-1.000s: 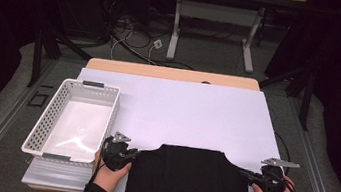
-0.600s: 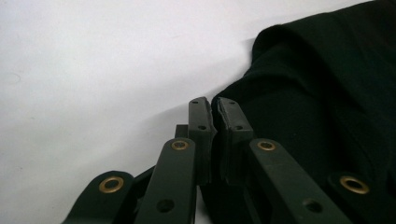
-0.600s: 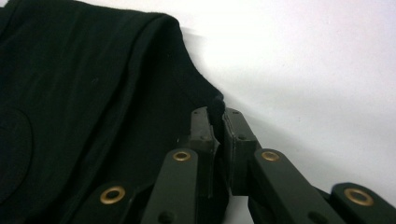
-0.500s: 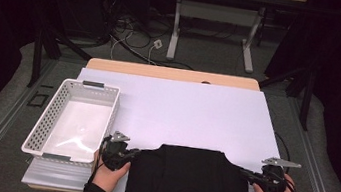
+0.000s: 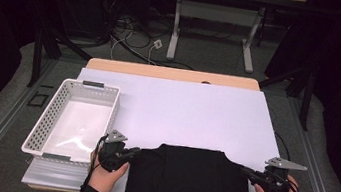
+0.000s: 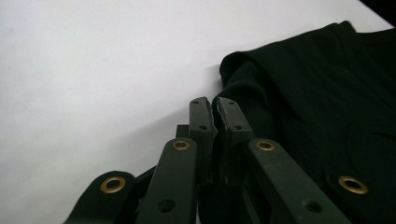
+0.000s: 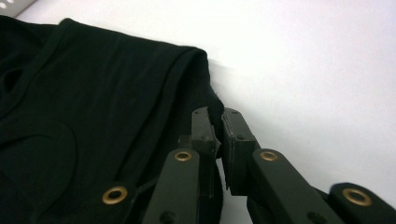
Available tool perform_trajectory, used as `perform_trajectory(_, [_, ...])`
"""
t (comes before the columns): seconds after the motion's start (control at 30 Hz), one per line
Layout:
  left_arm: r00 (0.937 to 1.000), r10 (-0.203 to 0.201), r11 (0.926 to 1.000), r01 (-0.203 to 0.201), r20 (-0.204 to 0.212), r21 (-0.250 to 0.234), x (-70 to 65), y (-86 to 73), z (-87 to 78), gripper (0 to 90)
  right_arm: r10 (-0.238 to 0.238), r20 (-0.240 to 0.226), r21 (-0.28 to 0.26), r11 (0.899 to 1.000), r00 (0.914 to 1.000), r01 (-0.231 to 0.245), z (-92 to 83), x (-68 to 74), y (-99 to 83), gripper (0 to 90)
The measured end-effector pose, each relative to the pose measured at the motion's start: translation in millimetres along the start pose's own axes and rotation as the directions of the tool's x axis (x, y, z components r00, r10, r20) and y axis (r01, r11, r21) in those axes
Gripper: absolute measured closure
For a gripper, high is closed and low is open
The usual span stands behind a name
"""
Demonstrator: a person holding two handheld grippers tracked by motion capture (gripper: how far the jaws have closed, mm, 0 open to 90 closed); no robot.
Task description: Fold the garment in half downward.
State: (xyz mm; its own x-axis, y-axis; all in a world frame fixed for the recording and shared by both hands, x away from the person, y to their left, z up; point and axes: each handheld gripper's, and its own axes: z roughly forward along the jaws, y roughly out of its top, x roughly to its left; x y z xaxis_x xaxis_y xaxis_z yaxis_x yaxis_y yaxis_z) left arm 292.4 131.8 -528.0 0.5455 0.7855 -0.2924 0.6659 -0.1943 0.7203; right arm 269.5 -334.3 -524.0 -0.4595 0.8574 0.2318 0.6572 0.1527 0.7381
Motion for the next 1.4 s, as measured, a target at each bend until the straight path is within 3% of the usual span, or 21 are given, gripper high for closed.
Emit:
perform_trajectory(0.13, [1.0000, 0.003, 1.0000, -0.003, -0.004, -0.003, -2.8, 8.2, -7.4, 85.8, 0.000, -0.007, -0.015, 1.000, 1.0000, 0.000, -4.6, 0.3, 3.2, 85.2])
perform_trajectory(0.3, [0.9996, -0.007, 1.0000, 0.007, 0.027, 0.003, -0.9, 13.5, -11.3, 86.1, 0.020, -0.030, -0.022, 1.000, 0.9993, -0.020, -8.9, -1.8, 8.1, 85.4])
perform_trajectory(0.47, [0.9984, -0.011, 0.9999, 0.011, 0.056, 0.000, 1.7, 27.3, -21.3, 86.2, -0.005, -0.027, -0.038, 0.999, 0.9996, 0.004, -15.3, -1.1, 19.1, 85.5])
perform_trajectory(0.63, [0.9985, 0.005, 1.0000, -0.005, 0.055, 0.005, 0.8, 37.7, -25.5, 86.3, -0.021, -0.024, -0.054, 0.998, 0.9995, 0.020, -21.8, -2.9, 31.2, 85.6])
perform_trajectory(0.9, [0.9982, 0.028, 0.9996, -0.028, 0.053, 0.003, 6.1, 67.6, -34.6, 86.3, -0.054, -0.015, -0.068, 0.996, 0.9984, 0.053, -30.6, -4.1, 56.2, 85.6])
perform_trajectory(1.23, [0.9984, 0.023, 0.9990, -0.025, 0.051, 0.036, 21.0, 112.8, -30.6, 86.3, -0.066, -0.001, -0.074, 0.995, 0.9978, 0.065, -31.2, -14.3, 91.9, 85.6])
perform_trajectory(1.4, [0.9989, 0.005, 0.9989, -0.007, 0.047, 0.046, 27.1, 126.6, -26.7, 86.3, -0.072, 0.014, -0.061, 0.995, 0.9973, 0.072, -27.3, -20.0, 109.6, 85.6])
